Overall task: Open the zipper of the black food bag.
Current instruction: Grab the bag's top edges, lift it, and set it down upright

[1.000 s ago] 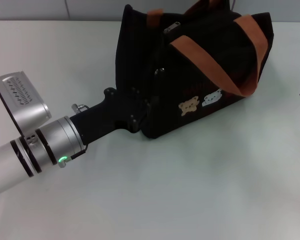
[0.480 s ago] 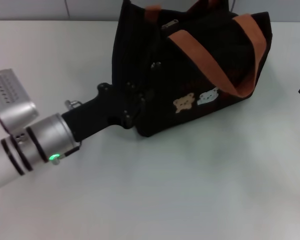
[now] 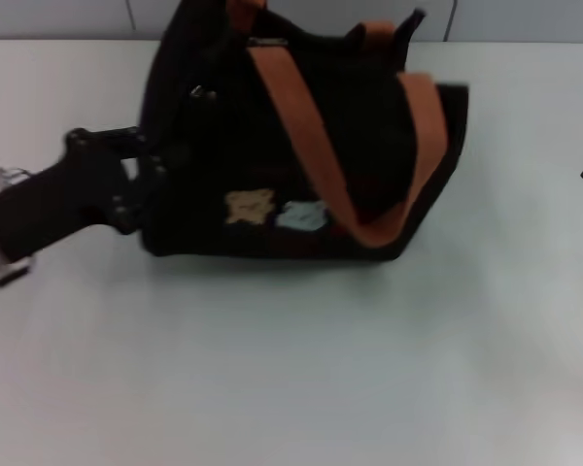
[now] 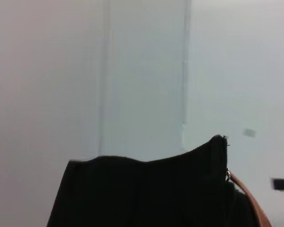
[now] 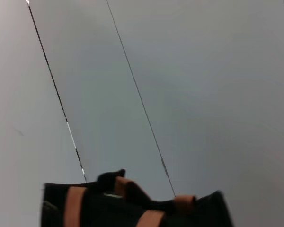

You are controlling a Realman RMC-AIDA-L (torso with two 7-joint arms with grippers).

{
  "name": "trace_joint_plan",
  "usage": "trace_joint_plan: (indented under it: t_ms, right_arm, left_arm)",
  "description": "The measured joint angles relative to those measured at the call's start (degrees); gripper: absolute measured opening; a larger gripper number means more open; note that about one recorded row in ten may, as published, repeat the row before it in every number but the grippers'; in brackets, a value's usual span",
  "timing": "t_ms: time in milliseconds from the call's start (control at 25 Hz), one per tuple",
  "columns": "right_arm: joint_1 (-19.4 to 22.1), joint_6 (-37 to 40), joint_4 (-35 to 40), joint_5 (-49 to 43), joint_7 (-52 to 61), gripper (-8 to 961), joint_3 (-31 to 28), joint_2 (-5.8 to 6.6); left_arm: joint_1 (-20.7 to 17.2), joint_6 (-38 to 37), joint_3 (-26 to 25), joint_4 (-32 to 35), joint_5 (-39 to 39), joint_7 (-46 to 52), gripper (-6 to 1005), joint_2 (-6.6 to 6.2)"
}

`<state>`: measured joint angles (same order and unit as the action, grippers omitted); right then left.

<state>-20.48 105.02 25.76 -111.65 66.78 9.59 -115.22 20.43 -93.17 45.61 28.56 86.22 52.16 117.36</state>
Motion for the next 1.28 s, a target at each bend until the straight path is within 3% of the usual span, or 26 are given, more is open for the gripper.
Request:
trace_joint_plan:
  t_ms: [80, 120, 240, 400, 560, 840, 880, 920, 1040, 1200, 1280]
  right_arm:
    - [-0.03, 0.03, 0.0, 0.27, 0.15, 826, -0.01, 0.0]
    - [-0.07, 0.11, 0.0, 0.42, 0.21, 826, -0.01, 0.0]
    - [-0.09, 0.5, -0.25, 0.63, 0.33, 826, -0.01, 0.0]
    - [-0.08, 0.6, -2.23, 0.66, 0.25, 826, -0.01, 0.0]
    - [0.0, 0.11, -3.37, 0.66, 0.05, 827, 0.32, -0.07]
    - [0.74, -0.52, -3.43, 0.66, -2.93, 827, -0.05, -1.54]
    - [1.08, -1.31, -3.49, 0.91, -7.24, 827, -0.6, -2.57]
    - [1.08, -1.31, -3.49, 0.91, -7.24, 827, -0.6, -2.57]
    - [1.29, -2.89, -4.96, 1.54, -14.99, 827, -1.79, -4.08]
    - [-0.05, -8.85, -14.41, 1.63, -29.3, 827, -4.52, -4.07]
    - [-0.58, -10.89, -15.65, 1.64, -31.31, 827, -4.79, -4.11]
  left_arm:
    - [-2.85, -2.05, 3.19, 9.51, 0.07, 2.13, 107, -1.39]
    - [-2.85, -2.05, 3.19, 9.51, 0.07, 2.13, 107, -1.39]
    - [-4.36, -3.77, 3.94, 18.65, 0.82, 6.48, 107, -2.85]
    - [-4.65, -5.83, 2.92, 28.85, 2.76, 11.55, 107, -3.45]
    - [-4.1, -6.37, 2.07, 37.92, 4.86, 16.15, 106, -2.83]
    - [-3.2, -9.03, 6.98, 44.16, 12.48, 16.98, 106, 1.23]
    - [-3.21, -8.82, 9.07, 44.45, 12.67, 16.95, 106, 1.24]
    - [-3.21, -8.63, 10.48, 44.54, 12.71, 16.94, 107, 1.24]
    - [-2.61, -8.34, 13.13, 44.72, 12.64, 16.94, 105, 1.25]
    - [-2.07, -8.28, 14.77, 45.18, 12.65, 16.93, 102, 1.39]
    - [-1.56, -8.06, 15.05, 45.27, 12.65, 16.92, 101, 1.46]
